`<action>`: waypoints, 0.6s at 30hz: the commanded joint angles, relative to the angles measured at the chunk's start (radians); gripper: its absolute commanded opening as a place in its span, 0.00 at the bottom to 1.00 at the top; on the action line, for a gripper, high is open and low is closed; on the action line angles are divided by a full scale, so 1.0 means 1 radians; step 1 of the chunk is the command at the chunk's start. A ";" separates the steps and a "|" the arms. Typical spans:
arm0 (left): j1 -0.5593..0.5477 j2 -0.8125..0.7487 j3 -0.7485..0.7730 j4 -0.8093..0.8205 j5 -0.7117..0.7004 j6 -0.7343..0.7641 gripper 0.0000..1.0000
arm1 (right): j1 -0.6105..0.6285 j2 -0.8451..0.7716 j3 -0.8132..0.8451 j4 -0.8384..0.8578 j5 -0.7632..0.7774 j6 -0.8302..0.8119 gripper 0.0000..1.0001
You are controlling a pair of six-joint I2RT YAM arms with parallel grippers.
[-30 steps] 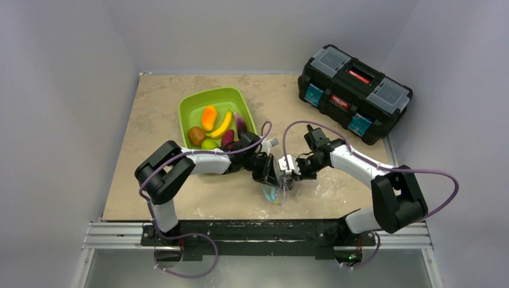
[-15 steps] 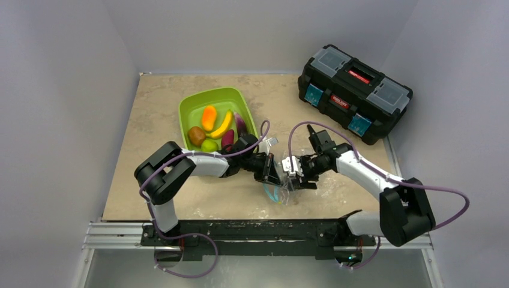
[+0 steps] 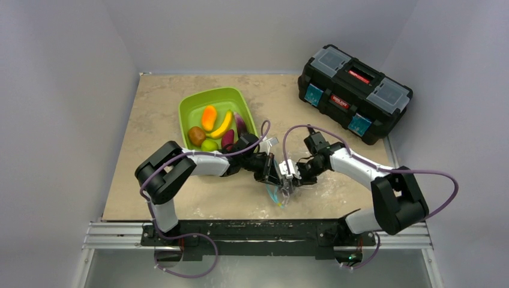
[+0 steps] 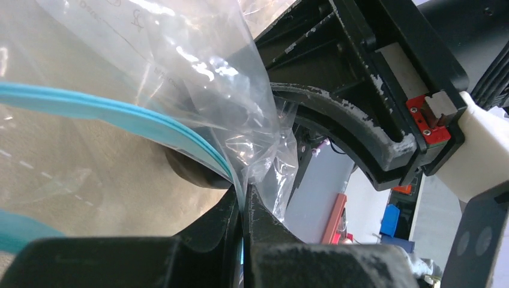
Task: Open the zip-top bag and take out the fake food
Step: Pick up the fake fruit from the zipper food storage bag.
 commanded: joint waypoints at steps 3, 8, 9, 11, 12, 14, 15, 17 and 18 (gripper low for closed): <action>0.000 0.003 0.037 0.037 0.016 0.005 0.00 | 0.040 0.021 0.053 0.126 -0.030 0.161 0.00; 0.000 -0.036 -0.003 0.154 0.047 -0.037 0.17 | 0.040 -0.014 0.011 0.260 0.006 0.289 0.00; 0.001 -0.040 -0.010 0.188 0.061 -0.055 0.27 | 0.038 -0.018 0.001 0.286 0.012 0.301 0.00; 0.003 -0.046 -0.023 0.252 0.096 -0.080 0.43 | 0.030 -0.027 -0.013 0.305 0.029 0.311 0.00; 0.003 -0.055 -0.033 0.275 0.105 -0.082 0.49 | 0.024 -0.030 -0.014 0.304 0.026 0.312 0.00; 0.010 -0.083 -0.051 0.266 0.104 -0.064 0.57 | 0.011 -0.039 -0.016 0.293 0.008 0.301 0.00; 0.017 -0.102 -0.059 0.240 0.097 -0.040 0.61 | 0.006 -0.044 -0.018 0.290 0.003 0.297 0.00; 0.030 -0.158 -0.061 0.125 0.056 0.038 0.67 | -0.003 -0.048 -0.023 0.280 -0.007 0.281 0.00; 0.035 -0.188 -0.054 0.044 0.028 0.095 0.70 | -0.006 -0.049 -0.025 0.277 -0.010 0.275 0.00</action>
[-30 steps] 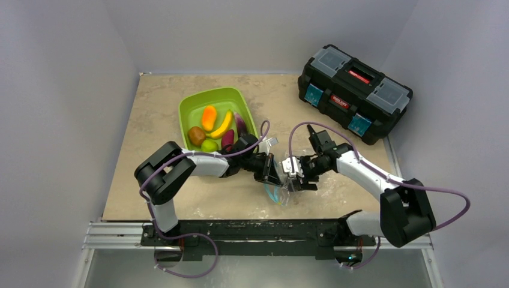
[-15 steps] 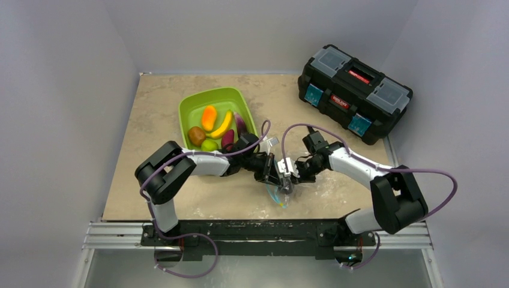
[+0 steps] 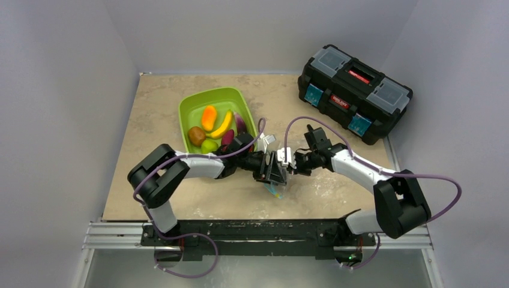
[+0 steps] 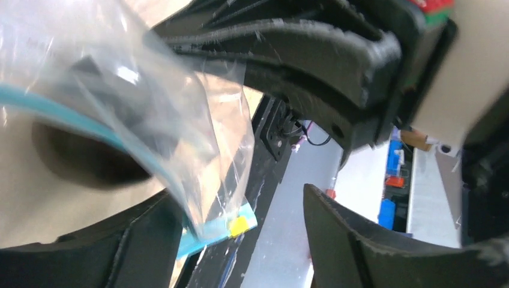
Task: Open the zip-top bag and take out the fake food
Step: Pick up the fake fruit from the zipper food storage bag.
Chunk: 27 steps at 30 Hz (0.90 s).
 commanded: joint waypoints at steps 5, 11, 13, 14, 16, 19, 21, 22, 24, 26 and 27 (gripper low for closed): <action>0.026 -0.256 0.047 -0.442 -0.182 0.383 0.78 | -0.018 -0.022 -0.019 -0.001 -0.035 -0.024 0.00; 0.027 -0.383 0.003 -0.567 -0.415 0.521 0.76 | -0.020 -0.025 -0.016 -0.040 -0.069 -0.075 0.00; 0.025 -0.451 -0.038 -0.555 -0.489 0.596 0.75 | -0.020 -0.026 -0.016 -0.061 -0.080 -0.105 0.00; 0.023 -0.479 -0.066 -0.534 -0.525 0.633 0.74 | -0.021 -0.027 -0.014 -0.074 -0.088 -0.121 0.00; 0.018 -0.545 -0.130 -0.465 -0.555 0.725 0.72 | -0.020 -0.027 -0.011 -0.105 -0.105 -0.158 0.00; 0.014 -0.634 -0.247 -0.278 -0.486 0.856 0.66 | -0.020 -0.024 -0.007 -0.146 -0.130 -0.202 0.00; 0.007 -0.662 -0.296 -0.199 -0.429 0.912 0.64 | -0.020 -0.023 -0.004 -0.162 -0.144 -0.217 0.00; 0.001 -0.666 -0.299 -0.178 -0.423 0.921 0.64 | -0.020 -0.023 -0.002 -0.165 -0.148 -0.221 0.00; -0.013 -0.660 -0.291 -0.162 -0.420 0.924 0.63 | -0.020 -0.021 -0.002 -0.167 -0.152 -0.224 0.00; -0.036 -0.649 -0.284 -0.122 -0.410 0.924 0.62 | -0.020 -0.020 -0.002 -0.164 -0.155 -0.224 0.00; -0.048 -0.639 -0.276 -0.108 -0.414 0.924 0.62 | -0.020 -0.019 -0.003 -0.165 -0.157 -0.224 0.00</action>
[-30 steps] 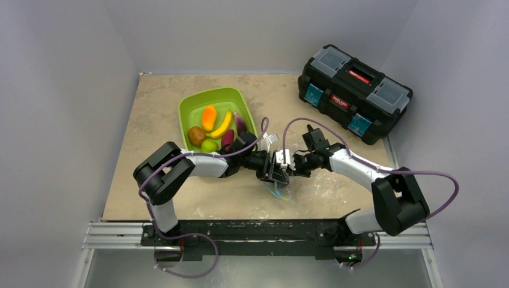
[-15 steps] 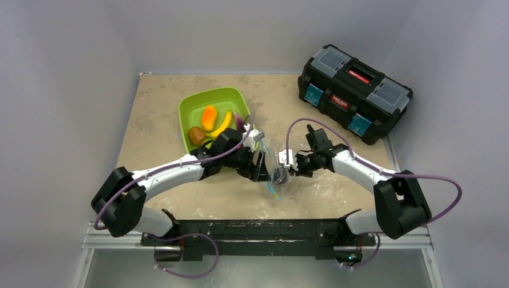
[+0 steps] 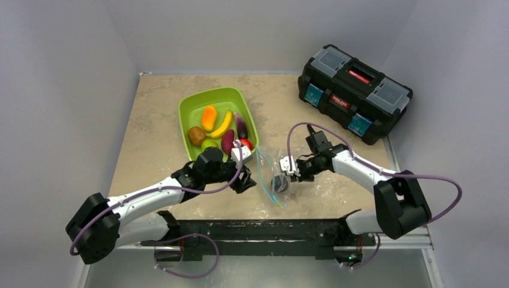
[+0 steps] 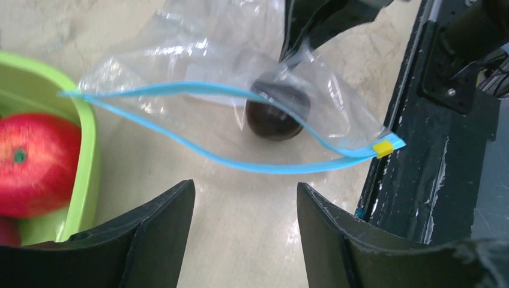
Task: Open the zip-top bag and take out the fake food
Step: Pick up the fake fruit from the zipper food storage bag.
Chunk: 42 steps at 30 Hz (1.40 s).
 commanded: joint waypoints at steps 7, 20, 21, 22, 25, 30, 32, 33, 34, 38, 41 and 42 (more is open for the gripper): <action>-0.115 0.165 0.096 0.218 0.024 0.117 0.57 | -0.004 -0.004 0.015 -0.019 -0.075 -0.027 0.00; -0.168 0.335 0.180 0.167 0.026 0.277 0.65 | -0.004 0.001 0.023 -0.029 -0.117 -0.019 0.00; -0.175 0.344 0.183 0.170 0.024 0.288 0.67 | -0.004 0.002 0.024 -0.031 -0.123 -0.018 0.00; -0.180 0.354 0.187 0.172 0.022 0.294 0.68 | -0.004 0.003 0.026 -0.033 -0.128 -0.018 0.00; -0.192 0.395 0.194 0.183 0.023 0.296 0.72 | -0.004 0.007 0.031 -0.034 -0.141 -0.011 0.00; -0.211 0.428 0.161 0.264 0.021 0.251 0.79 | -0.005 0.021 0.041 -0.011 -0.151 0.049 0.00; -0.219 0.436 0.144 0.306 0.016 0.213 0.82 | -0.004 0.031 0.047 -0.002 -0.160 0.076 0.00; -0.223 0.441 0.138 0.337 0.007 0.198 0.84 | -0.005 0.036 0.051 -0.001 -0.165 0.083 0.00; -0.227 0.448 0.132 0.357 -0.007 0.182 0.86 | -0.005 0.042 0.054 0.000 -0.171 0.090 0.00; -0.233 0.488 0.124 0.429 -0.010 0.125 0.88 | -0.004 0.060 0.068 0.007 -0.197 0.131 0.00; -0.235 0.504 0.106 0.486 -0.027 0.093 0.88 | -0.006 0.066 0.077 0.031 -0.231 0.183 0.00; -0.235 0.505 0.091 0.507 -0.040 0.075 0.89 | -0.012 0.068 0.079 0.036 -0.241 0.199 0.00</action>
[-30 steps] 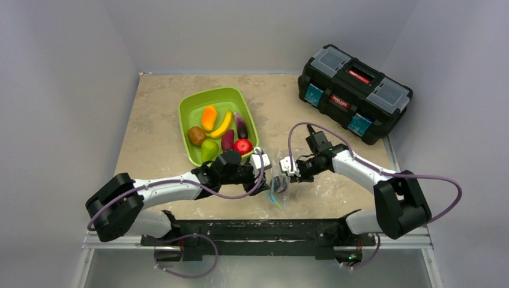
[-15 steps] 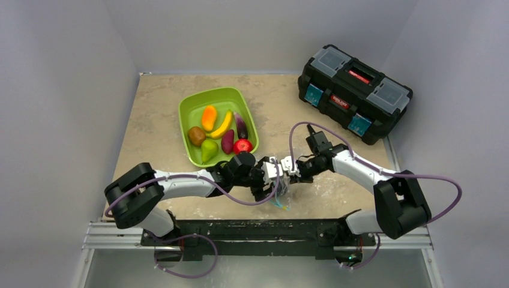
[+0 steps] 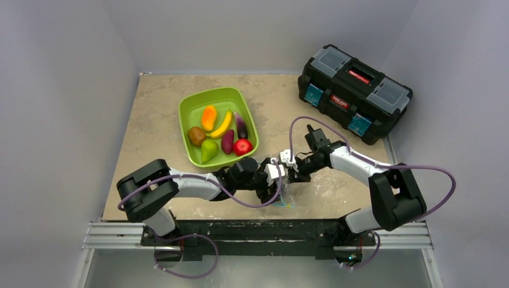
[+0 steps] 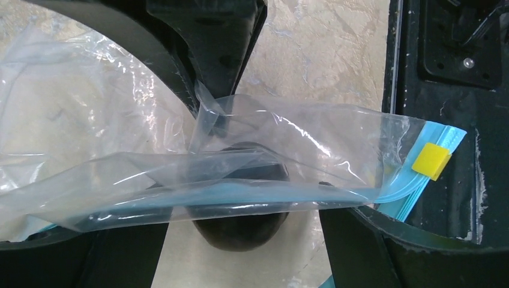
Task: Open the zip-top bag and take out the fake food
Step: Pick up the fake fruit from the zipper food storage bag.
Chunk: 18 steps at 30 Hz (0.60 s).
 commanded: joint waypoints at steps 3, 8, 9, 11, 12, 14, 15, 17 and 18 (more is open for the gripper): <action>-0.008 0.026 -0.057 0.188 -0.067 -0.114 0.89 | -0.015 0.013 0.052 0.050 -0.131 0.122 0.00; -0.011 0.057 -0.037 0.132 -0.125 -0.107 0.86 | -0.027 0.038 0.060 0.047 -0.141 0.133 0.00; -0.011 0.058 -0.035 0.122 -0.141 -0.104 0.85 | -0.027 0.040 0.059 0.044 -0.135 0.128 0.00; -0.011 0.055 -0.028 0.091 -0.171 -0.093 0.84 | -0.027 0.038 0.057 0.045 -0.131 0.125 0.00; -0.012 0.055 -0.023 0.078 -0.185 -0.090 0.83 | -0.028 0.038 0.056 0.048 -0.131 0.124 0.00; -0.012 0.054 -0.018 0.066 -0.198 -0.085 0.81 | -0.029 0.038 0.055 0.050 -0.129 0.124 0.00; -0.012 0.054 -0.014 0.066 -0.194 -0.086 0.80 | -0.029 0.039 0.056 0.049 -0.131 0.123 0.00; -0.012 0.055 -0.003 0.063 -0.175 -0.090 0.77 | -0.031 0.041 0.055 0.048 -0.131 0.118 0.00; -0.012 0.056 0.004 0.061 -0.161 -0.092 0.76 | -0.030 0.042 0.055 0.047 -0.131 0.116 0.00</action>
